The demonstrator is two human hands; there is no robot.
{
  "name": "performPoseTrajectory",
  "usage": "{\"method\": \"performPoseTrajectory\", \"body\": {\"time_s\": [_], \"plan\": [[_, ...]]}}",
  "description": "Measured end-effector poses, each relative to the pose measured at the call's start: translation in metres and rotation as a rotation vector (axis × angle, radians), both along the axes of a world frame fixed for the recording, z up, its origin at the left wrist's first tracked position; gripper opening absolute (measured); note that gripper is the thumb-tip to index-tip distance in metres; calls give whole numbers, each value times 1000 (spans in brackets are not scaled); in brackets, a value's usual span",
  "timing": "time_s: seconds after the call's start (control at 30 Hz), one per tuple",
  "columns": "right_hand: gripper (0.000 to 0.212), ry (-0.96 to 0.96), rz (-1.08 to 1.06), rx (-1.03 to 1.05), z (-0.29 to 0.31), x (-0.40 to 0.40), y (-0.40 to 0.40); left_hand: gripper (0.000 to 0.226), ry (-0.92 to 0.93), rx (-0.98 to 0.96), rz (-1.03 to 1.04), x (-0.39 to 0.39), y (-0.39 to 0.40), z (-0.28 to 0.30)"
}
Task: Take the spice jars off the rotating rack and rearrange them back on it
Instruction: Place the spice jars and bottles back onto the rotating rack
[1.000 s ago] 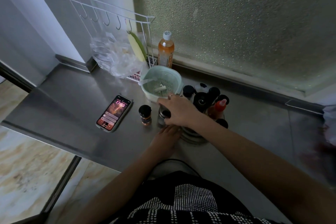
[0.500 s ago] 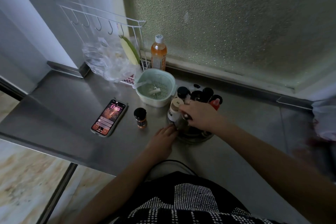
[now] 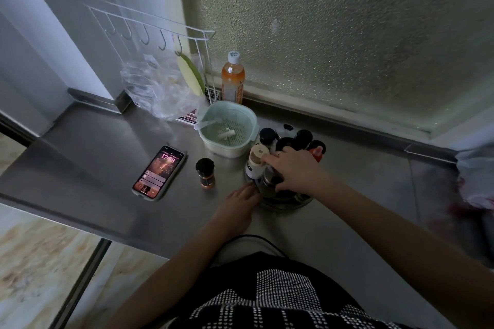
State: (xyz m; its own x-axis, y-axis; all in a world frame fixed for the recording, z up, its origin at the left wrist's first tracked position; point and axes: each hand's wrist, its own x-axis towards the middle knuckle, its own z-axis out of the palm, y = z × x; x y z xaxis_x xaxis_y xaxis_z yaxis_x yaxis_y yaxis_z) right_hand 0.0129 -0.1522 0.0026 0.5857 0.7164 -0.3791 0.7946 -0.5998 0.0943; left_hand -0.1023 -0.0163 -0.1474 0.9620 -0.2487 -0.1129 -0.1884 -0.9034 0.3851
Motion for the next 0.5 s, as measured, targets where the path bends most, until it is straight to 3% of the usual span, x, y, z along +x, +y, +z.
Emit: {"method": "performPoseTrajectory", "body": {"time_s": [0.3, 0.43, 0.5], "plan": [[72, 52, -61, 113, 4, -1, 15, 49, -32, -94, 85, -1, -2, 15], [69, 110, 62, 299, 22, -12, 54, 51, -31, -88, 83, -2, -4, 15], [74, 158, 156, 287, 17, -24, 83, 50, 12, -76, 73, -2, -3, 9]]}}
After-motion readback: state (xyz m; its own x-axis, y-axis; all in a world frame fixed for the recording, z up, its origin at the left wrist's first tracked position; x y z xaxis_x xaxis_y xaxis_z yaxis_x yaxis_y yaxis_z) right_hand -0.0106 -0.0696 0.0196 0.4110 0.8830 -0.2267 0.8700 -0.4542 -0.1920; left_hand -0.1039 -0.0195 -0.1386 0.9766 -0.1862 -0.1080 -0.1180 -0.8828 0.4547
